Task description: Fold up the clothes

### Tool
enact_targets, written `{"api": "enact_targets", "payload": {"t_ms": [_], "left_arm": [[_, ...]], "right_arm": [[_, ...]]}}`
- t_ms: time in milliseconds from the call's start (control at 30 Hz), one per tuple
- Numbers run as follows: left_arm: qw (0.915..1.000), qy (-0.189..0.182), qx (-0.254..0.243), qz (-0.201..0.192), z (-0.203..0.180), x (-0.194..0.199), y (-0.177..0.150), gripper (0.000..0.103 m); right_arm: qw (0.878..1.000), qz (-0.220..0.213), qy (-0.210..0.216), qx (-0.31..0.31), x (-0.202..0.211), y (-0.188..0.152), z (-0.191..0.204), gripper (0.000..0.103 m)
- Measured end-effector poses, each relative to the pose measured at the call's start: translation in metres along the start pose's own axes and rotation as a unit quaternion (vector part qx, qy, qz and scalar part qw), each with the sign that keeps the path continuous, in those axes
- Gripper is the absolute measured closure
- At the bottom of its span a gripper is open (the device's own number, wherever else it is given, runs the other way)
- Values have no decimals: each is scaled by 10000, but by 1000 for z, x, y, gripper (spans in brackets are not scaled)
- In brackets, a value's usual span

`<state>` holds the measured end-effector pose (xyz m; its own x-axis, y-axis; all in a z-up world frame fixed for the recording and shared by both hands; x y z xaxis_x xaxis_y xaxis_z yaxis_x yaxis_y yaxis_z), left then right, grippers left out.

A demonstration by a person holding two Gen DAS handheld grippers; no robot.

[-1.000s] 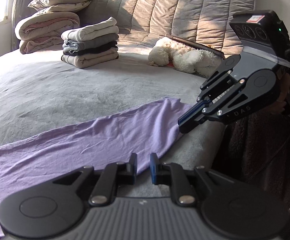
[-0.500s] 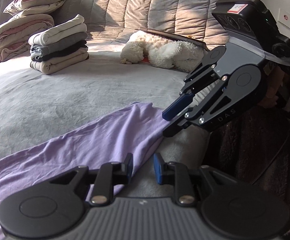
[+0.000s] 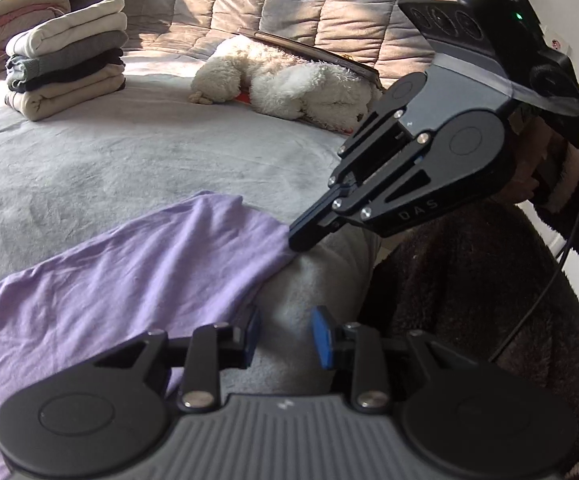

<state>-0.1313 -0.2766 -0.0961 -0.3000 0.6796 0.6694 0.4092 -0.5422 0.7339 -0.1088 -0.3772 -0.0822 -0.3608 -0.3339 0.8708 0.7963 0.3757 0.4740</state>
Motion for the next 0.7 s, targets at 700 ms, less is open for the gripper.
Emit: {"api": "enact_targets", "payload": {"t_ms": [700], "left_arm": [[9449,2716,1796,-348,175,151,-79,52]], "right_arm": [[9921,-1073,614,220,-51,109,94,68]]}}
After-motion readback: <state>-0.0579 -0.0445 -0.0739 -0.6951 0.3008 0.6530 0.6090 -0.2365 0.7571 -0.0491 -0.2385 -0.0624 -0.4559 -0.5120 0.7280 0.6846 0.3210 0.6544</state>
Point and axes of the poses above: each gripper's, at about its wrist camera, not at the fingertips, and x roughly against the way its jaws point, z to its left, y to its top, the point moved 7 cm from there along -x, roughly the way its jaws point, and after that the axes turned 9 degrees about y, right-handed, at the moved point
